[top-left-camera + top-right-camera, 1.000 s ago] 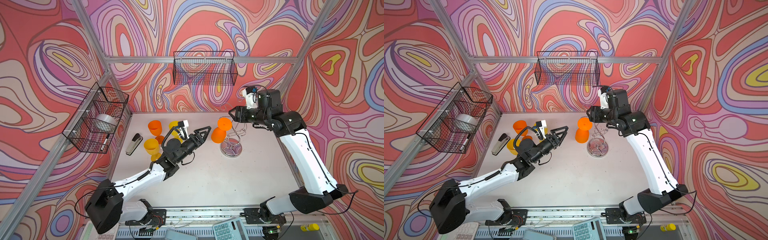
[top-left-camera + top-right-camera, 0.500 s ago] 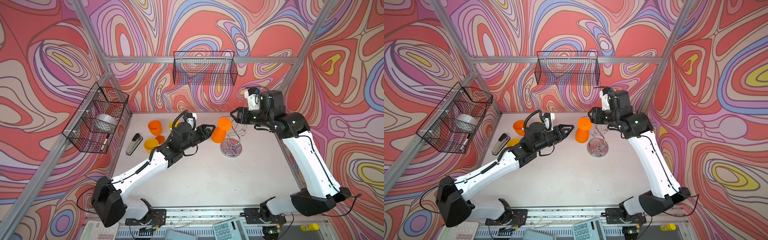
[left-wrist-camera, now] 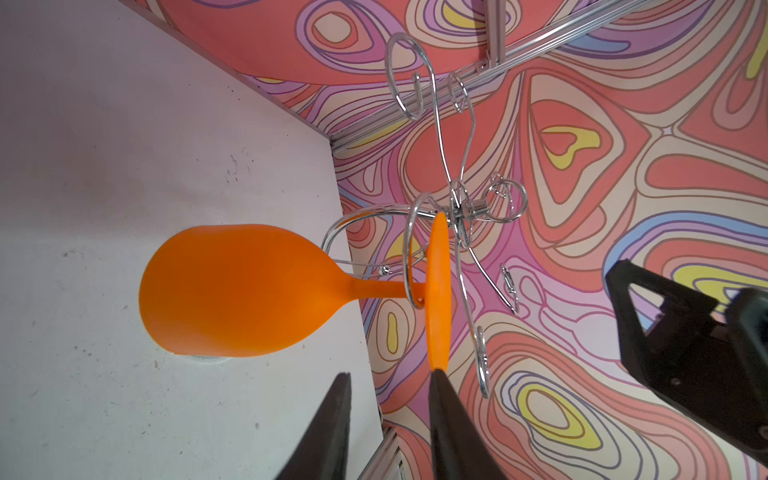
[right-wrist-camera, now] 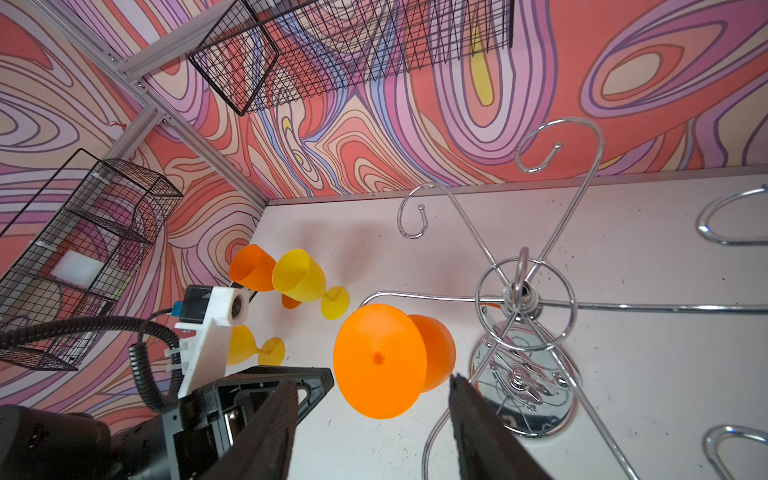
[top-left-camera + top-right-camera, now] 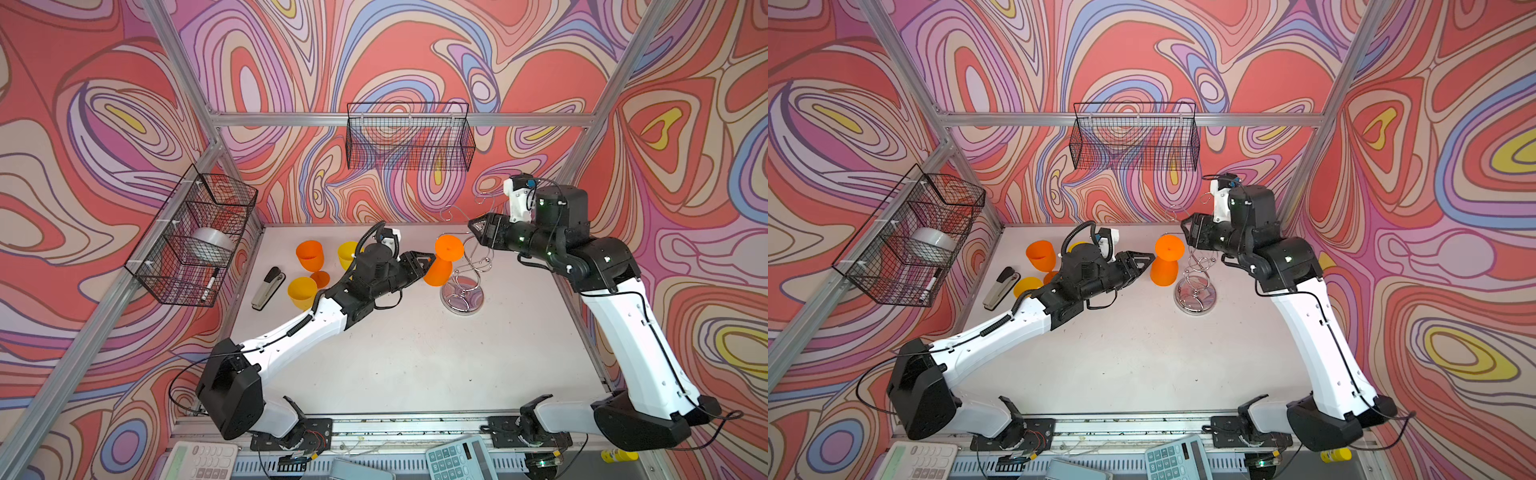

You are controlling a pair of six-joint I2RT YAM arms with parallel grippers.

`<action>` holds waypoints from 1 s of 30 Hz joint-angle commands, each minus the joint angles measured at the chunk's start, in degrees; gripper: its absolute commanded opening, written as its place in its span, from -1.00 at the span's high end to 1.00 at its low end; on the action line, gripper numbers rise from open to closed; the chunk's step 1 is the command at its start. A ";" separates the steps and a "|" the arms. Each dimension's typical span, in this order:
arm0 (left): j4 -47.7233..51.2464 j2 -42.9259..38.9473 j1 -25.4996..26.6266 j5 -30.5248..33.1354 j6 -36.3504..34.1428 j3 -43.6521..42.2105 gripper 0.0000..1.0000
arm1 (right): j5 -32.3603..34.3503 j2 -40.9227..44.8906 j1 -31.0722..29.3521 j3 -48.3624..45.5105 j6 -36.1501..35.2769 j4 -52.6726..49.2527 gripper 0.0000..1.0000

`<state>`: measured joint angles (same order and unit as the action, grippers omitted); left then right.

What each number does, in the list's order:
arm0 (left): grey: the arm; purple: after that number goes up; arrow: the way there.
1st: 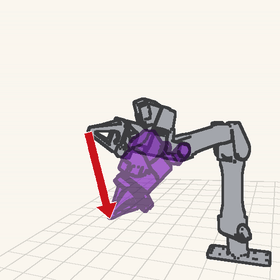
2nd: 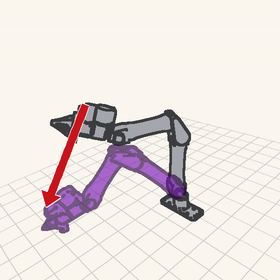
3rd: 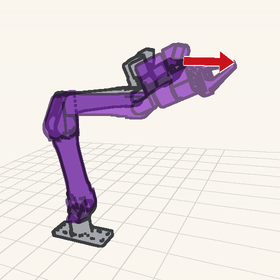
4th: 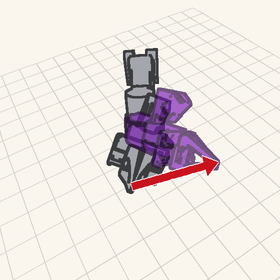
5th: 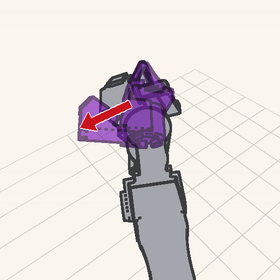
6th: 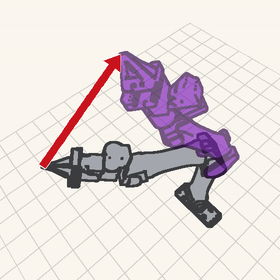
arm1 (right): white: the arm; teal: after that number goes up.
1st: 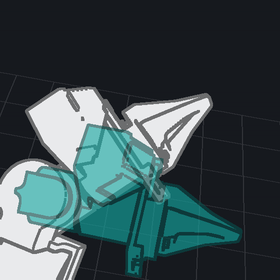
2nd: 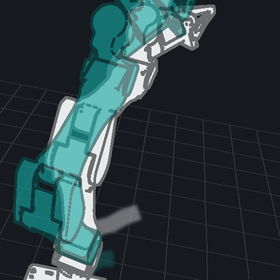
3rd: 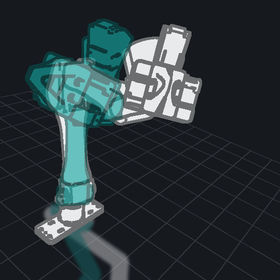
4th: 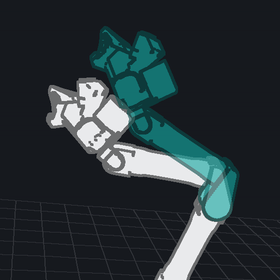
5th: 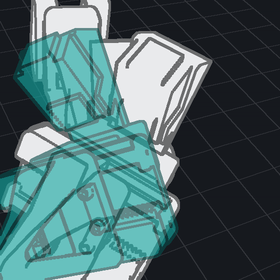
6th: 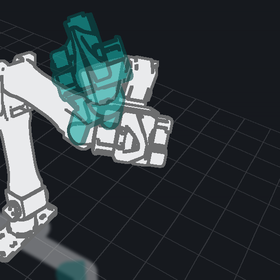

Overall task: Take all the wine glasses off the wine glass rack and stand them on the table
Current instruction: 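Reach the open left gripper to the orange glass foot on the rack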

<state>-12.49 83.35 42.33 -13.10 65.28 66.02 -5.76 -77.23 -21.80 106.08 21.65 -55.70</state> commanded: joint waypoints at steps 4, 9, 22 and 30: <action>-4.52 0.73 0.22 -0.50 1.86 0.69 0.36 | 0.46 0.94 -0.17 -1.09 0.04 1.55 -0.23; -5.88 2.16 0.43 -0.97 2.04 1.51 0.35 | 0.26 1.12 -0.16 -1.71 -0.03 2.09 -0.23; -8.03 3.48 1.26 -0.89 2.65 2.80 0.37 | 0.30 1.76 -0.13 -2.49 -0.55 2.62 -0.23; -8.91 4.79 1.53 -1.01 3.08 3.50 0.43 | 0.34 2.00 -0.10 -2.92 -0.63 2.79 -0.23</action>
<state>-19.51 87.13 43.57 -13.54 67.75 68.05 -5.78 -76.27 -21.80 103.81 21.67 -53.47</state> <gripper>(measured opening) 0.290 0.616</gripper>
